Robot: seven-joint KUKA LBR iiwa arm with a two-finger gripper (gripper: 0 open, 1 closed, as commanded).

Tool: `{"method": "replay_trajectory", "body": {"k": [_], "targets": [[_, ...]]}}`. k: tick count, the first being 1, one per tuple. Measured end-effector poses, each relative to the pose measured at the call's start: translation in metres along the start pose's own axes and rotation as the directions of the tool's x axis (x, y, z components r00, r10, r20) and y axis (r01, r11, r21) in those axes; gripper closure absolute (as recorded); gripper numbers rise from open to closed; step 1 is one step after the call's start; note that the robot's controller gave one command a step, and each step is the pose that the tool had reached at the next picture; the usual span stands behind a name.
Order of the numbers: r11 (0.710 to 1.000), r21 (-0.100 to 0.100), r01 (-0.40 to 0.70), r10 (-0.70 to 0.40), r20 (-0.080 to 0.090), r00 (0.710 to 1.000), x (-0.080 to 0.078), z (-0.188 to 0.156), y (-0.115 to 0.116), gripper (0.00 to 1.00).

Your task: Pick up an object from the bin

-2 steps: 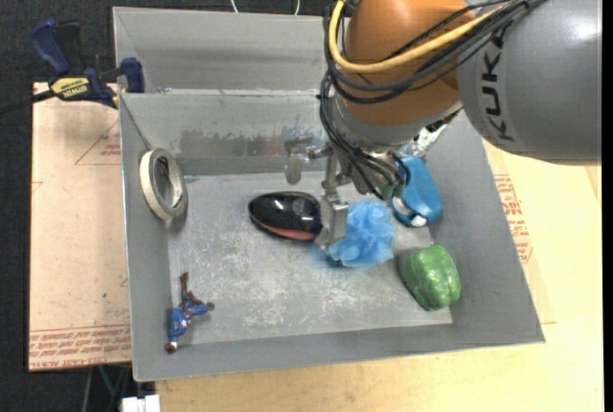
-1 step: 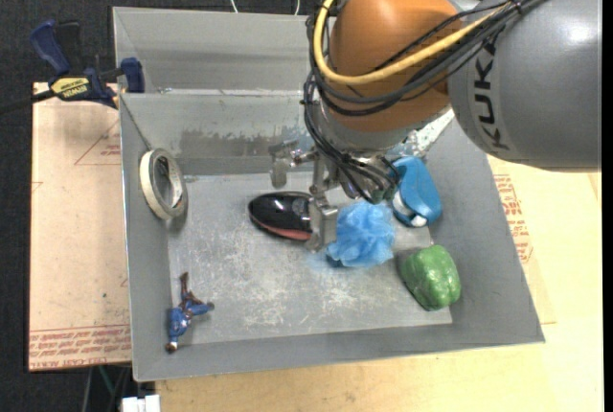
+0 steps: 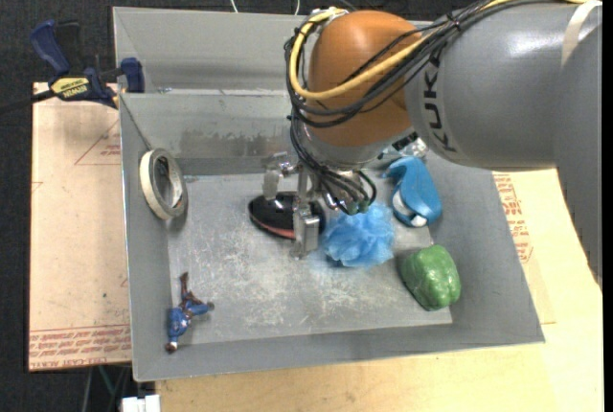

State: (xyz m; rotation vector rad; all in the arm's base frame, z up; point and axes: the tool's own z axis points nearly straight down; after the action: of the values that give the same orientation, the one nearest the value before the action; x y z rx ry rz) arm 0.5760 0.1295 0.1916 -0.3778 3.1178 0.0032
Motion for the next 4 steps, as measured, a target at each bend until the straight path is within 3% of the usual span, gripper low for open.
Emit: {"method": "replay_trajectory", "body": {"k": [1,2,3,4], "targets": [[1.0,0.0,0.021,-0.021,0.031,0.999,0.026,-0.016,0.021,0.0],[0.995,0.001,0.099,-0.099,0.013,0.995,0.014,0.072,0.052,0.0],[1.0,0.001,0.0,0.0,0.047,0.999,0.023,0.0,0.021,0.0],[0.999,-0.004,0.032,-0.032,0.013,0.999,0.042,0.095,0.096,0.0]]}}
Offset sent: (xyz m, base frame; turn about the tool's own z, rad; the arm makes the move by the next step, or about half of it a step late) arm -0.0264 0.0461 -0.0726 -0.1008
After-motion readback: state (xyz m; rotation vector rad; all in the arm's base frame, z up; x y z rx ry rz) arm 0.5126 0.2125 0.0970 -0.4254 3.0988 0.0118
